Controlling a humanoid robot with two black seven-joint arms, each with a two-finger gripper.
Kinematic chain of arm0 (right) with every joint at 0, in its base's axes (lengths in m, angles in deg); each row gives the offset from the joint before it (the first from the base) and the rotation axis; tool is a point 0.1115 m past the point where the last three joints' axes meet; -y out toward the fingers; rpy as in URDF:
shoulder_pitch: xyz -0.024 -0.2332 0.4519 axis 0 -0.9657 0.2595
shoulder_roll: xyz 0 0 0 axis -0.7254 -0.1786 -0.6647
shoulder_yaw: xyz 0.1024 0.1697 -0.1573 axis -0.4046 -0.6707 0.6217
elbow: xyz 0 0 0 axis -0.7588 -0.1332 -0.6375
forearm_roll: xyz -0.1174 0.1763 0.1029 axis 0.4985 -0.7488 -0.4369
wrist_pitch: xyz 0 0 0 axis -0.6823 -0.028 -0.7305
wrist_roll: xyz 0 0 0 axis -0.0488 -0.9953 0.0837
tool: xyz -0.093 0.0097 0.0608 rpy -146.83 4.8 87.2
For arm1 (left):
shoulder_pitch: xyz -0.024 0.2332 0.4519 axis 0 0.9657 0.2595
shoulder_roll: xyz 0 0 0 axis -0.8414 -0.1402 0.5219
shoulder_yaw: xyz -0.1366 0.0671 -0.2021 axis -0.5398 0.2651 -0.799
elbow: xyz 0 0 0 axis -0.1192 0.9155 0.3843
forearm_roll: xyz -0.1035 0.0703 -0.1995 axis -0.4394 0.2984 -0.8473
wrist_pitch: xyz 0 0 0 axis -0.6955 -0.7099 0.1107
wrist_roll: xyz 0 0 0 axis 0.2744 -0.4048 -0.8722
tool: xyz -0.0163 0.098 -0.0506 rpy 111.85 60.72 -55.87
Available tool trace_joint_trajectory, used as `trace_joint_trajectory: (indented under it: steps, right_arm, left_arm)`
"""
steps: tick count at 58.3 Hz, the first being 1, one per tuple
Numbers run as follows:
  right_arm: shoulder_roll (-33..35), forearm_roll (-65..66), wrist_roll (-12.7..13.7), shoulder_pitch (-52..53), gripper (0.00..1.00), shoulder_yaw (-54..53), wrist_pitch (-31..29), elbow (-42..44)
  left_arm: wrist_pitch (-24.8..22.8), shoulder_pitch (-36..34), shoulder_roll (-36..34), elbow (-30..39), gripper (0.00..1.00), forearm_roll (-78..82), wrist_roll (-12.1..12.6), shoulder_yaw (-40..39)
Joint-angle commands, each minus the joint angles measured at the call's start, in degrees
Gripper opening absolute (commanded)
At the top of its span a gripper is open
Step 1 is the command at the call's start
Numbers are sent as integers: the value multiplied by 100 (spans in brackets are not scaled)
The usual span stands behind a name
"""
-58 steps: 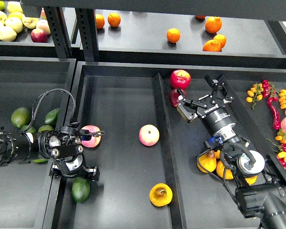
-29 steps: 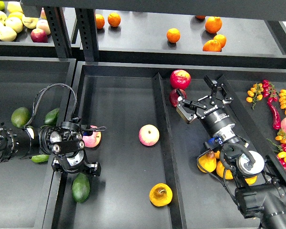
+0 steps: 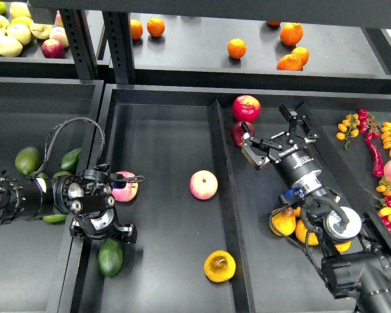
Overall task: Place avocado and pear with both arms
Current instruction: 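Lower the open left gripper down around the dark green avocado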
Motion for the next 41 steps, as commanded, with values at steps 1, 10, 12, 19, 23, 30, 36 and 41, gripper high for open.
trace_joint_trajectory:
  steps: [1,10,12,19,23,30,36,41]
  right_arm:
    - [0,0,-1,7,99,2,0,36]
    - [0,0,-1,7,99,11,0,36]
    - [0,0,-1,16,99,19,0,36]
    - [0,0,8,25,99,28,0,89]
    - [0,0,-1,33,99,28,0,115]
    - [0,0,-1,42,99,2,0,124]
    - [0,0,-1,33,99,2,0,133]
    - [0,0,-1,33,99,2,0,133]
  left_arm:
    - [-2,8,-1,17,94,-9,1,-12]
    - [-2,-9,-1,52,94,-9,1,-21]
    - [-2,-18,-1,52,94,-9,1,-30]
    - [-2,-27,-1,52,95,-9,1,-38]
    - [-2,-27,-1,52,95,-9,1,-47]
    - [-2,-27,-1,175,95,-9,1,-73]
    - [-2,-36,-1,298,95,-9,1,-109]
    - [-2,-27,-1,325,95,-9,1,-109]
